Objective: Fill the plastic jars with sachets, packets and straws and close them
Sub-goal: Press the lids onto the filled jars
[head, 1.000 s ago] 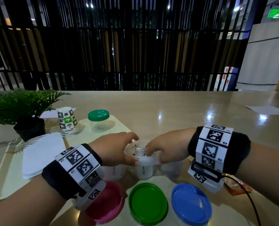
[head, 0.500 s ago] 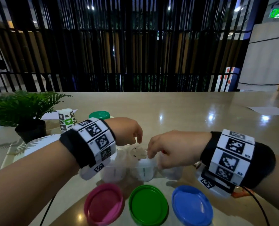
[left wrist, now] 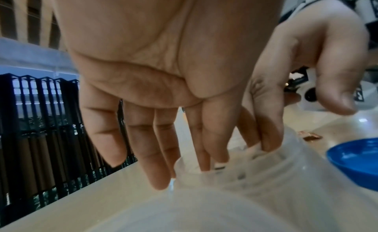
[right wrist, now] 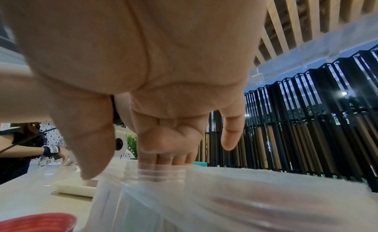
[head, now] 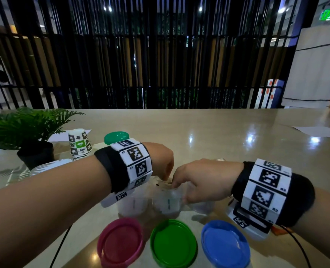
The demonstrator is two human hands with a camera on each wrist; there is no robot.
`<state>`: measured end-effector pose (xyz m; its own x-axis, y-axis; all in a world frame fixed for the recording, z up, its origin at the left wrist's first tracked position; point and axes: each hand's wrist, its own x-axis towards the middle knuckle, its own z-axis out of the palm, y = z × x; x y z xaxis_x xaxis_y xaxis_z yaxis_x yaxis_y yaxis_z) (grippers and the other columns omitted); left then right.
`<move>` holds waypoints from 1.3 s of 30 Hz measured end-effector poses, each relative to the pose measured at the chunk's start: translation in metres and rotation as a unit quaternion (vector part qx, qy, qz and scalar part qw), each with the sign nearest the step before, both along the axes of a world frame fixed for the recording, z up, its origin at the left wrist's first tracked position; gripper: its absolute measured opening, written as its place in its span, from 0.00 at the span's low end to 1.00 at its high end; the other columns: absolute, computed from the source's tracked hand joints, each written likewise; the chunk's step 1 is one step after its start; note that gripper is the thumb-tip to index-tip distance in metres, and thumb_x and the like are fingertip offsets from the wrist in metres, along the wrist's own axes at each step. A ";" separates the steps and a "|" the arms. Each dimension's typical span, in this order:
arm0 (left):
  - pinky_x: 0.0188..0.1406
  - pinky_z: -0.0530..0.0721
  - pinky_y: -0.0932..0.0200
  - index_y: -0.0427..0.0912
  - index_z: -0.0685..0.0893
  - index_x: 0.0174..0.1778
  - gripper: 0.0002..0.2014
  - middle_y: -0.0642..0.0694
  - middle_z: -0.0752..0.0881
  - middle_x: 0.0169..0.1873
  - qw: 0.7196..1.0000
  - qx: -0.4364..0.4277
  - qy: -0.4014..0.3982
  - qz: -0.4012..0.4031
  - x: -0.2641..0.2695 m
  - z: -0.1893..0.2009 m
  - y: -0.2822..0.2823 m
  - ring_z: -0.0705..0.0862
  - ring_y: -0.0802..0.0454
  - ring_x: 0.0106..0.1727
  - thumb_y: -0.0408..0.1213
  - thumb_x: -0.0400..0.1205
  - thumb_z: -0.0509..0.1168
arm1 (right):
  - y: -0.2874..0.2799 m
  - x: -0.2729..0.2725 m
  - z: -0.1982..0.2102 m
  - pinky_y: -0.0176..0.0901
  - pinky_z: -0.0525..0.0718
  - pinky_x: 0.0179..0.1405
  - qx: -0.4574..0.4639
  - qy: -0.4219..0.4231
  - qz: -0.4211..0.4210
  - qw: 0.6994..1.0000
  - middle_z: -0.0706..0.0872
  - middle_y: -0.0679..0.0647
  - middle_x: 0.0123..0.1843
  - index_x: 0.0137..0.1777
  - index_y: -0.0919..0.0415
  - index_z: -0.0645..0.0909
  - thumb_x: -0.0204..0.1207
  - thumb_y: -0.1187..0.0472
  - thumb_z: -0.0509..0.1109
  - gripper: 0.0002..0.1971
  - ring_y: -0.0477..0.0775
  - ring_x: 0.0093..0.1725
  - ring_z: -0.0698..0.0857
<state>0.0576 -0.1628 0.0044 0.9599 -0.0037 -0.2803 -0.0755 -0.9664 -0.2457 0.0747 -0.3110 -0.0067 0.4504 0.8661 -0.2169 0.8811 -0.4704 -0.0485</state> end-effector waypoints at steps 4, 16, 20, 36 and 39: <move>0.38 0.74 0.57 0.43 0.89 0.54 0.09 0.47 0.83 0.40 0.999 0.044 -0.026 0.015 0.001 0.003 -0.005 0.79 0.48 0.40 0.40 0.83 0.67 | 0.000 0.002 0.002 0.50 0.80 0.63 -0.011 -0.013 0.002 1.000 0.81 0.43 0.67 0.71 0.44 0.76 0.75 0.45 0.70 0.24 0.48 0.63 0.79; 0.44 0.74 0.59 0.44 0.85 0.64 0.13 0.46 0.87 0.56 0.999 -0.017 -0.031 0.023 -0.005 0.001 0.005 0.83 0.45 0.51 0.37 0.84 0.63 | 0.022 0.013 0.010 0.53 0.81 0.62 -0.063 -0.012 -0.041 0.997 0.81 0.47 0.64 0.68 0.50 0.79 0.73 0.41 0.70 0.25 0.51 0.61 0.81; 0.57 0.79 0.56 0.49 0.81 0.64 0.13 0.49 0.84 0.62 0.997 -0.068 -0.035 0.014 -0.012 0.004 0.013 0.81 0.49 0.60 0.38 0.84 0.64 | 0.028 0.015 0.010 0.52 0.82 0.61 -0.089 -0.019 -0.039 0.995 0.82 0.50 0.63 0.69 0.54 0.78 0.75 0.43 0.69 0.26 0.53 0.61 0.82; 0.66 0.79 0.53 0.49 0.74 0.74 0.22 0.51 0.81 0.68 0.991 -0.125 -0.033 0.025 -0.036 0.000 0.026 0.80 0.52 0.65 0.37 0.82 0.63 | 0.019 0.014 0.023 0.51 0.80 0.62 0.013 -0.011 -0.024 1.000 0.78 0.42 0.62 0.62 0.44 0.81 0.72 0.42 0.72 0.18 0.49 0.62 0.78; 0.65 0.79 0.52 0.53 0.75 0.71 0.20 0.50 0.79 0.67 0.990 -0.134 -0.028 0.016 -0.041 -0.001 0.028 0.80 0.51 0.65 0.36 0.82 0.62 | 0.018 0.013 0.013 0.52 0.80 0.63 -0.032 0.000 -0.011 0.999 0.81 0.44 0.62 0.62 0.44 0.82 0.72 0.43 0.72 0.18 0.49 0.61 0.80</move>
